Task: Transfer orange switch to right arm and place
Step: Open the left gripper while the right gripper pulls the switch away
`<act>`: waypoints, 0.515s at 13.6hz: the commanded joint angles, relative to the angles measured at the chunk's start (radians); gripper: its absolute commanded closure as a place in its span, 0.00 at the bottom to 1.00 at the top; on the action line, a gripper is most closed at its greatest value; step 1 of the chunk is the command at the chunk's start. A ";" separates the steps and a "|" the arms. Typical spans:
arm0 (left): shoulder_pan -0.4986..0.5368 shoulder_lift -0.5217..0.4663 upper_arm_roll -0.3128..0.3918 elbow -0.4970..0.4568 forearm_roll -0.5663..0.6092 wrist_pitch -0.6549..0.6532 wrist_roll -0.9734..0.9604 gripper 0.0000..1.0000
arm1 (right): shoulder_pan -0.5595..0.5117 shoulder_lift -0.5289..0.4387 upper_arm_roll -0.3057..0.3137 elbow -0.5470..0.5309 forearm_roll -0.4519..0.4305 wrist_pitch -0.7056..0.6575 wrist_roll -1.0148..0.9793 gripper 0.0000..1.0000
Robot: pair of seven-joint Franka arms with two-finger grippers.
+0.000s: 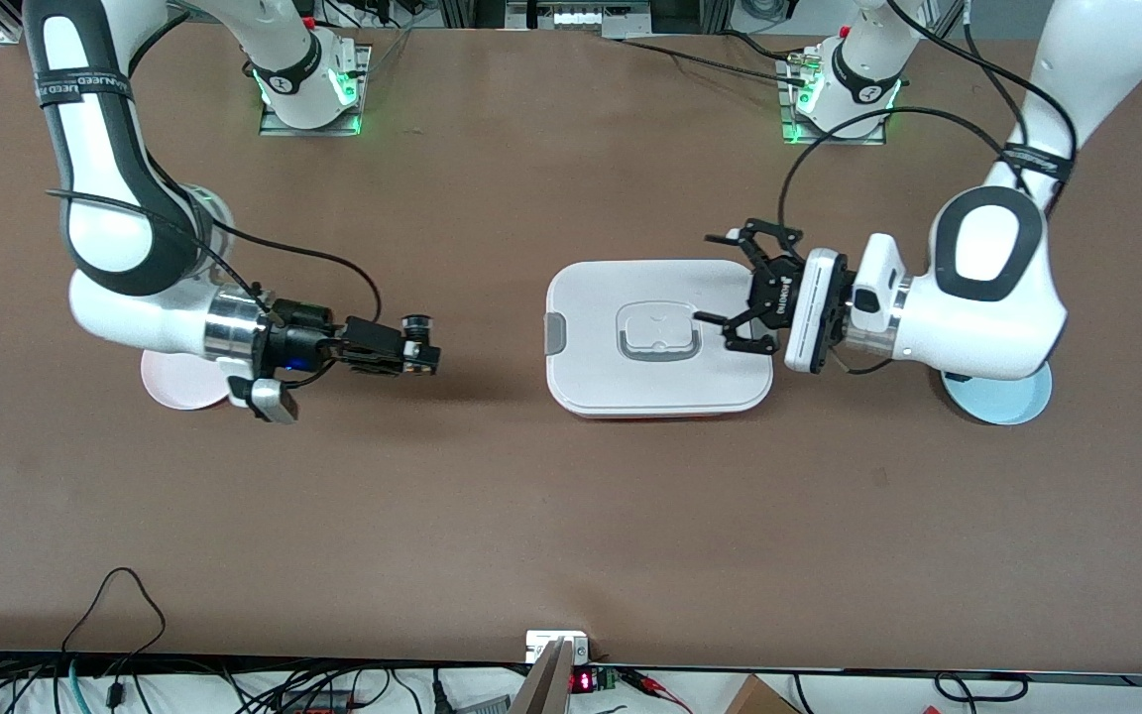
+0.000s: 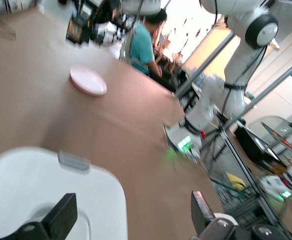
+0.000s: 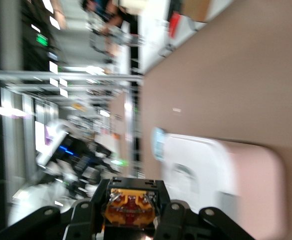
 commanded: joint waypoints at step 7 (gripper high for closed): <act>0.003 -0.006 0.040 0.244 0.686 -0.399 -0.641 0.00 | -0.240 -0.011 0.011 0.128 -0.805 -0.177 -0.018 1.00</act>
